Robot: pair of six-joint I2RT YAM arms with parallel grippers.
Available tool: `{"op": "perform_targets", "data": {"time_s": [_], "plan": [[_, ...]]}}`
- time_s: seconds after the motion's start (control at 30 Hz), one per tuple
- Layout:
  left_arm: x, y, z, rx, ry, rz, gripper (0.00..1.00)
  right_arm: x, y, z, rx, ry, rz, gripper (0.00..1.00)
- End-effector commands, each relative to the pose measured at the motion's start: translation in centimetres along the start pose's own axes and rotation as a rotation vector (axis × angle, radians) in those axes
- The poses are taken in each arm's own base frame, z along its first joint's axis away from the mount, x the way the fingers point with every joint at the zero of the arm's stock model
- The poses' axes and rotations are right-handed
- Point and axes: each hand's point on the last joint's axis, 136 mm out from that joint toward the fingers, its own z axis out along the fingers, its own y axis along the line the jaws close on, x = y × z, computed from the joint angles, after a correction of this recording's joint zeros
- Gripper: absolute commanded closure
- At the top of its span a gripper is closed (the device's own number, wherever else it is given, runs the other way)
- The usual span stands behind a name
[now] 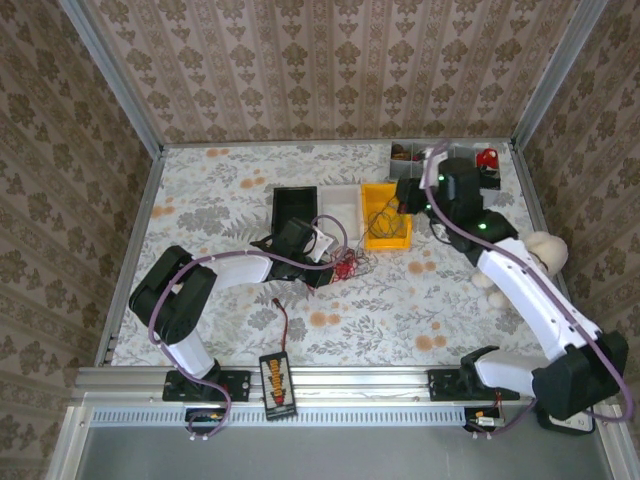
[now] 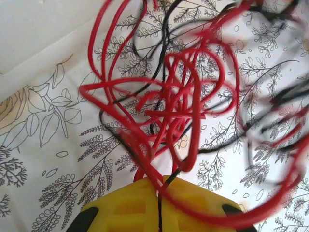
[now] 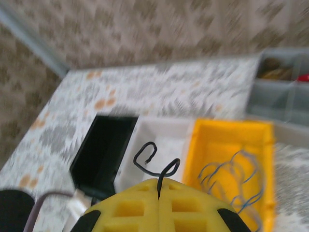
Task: Untangle the cables
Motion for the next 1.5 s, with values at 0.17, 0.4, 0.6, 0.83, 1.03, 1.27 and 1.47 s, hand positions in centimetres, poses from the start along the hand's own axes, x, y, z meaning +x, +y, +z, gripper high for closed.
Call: {"op": "perform_targets", "data": {"time_s": [0.17, 0.4, 0.6, 0.83, 1.03, 1.27, 1.47], "plan": [[1.4, 0.8, 0.3, -0.019, 0.051, -0.013, 1.00, -6.8, -6.2, -6.2, 0.260, -0.256, 0.028, 1.00], [2.0, 1.4, 0.1, -0.033, 0.063, -0.029, 1.00, -9.5, -12.3, -11.5, 0.439, -0.384, 0.121, 1.00], [2.4, 2.0, -0.1, -0.050, 0.078, -0.040, 1.00, -10.5, -16.3, -14.9, 0.516, -0.431, 0.212, 1.00], [2.2, 2.0, -0.1, -0.050, 0.072, -0.038, 1.00, -11.4, -14.3, -14.6, 0.363, -0.441, 0.210, 1.00], [1.7, 2.0, -0.1, -0.051, 0.059, -0.026, 1.00, -11.7, -7.6, -11.5, 0.136, -0.367, 0.093, 1.00], [1.7, 2.0, -0.1, -0.064, 0.074, -0.028, 0.79, -14.3, -1.2, -10.5, -0.012, -0.371, -0.029, 1.00], [1.4, 1.5, -1.0, -0.061, 0.040, -0.001, 0.52, -19.6, 4.1, -11.9, -0.160, -0.481, -0.081, 1.00]]}}
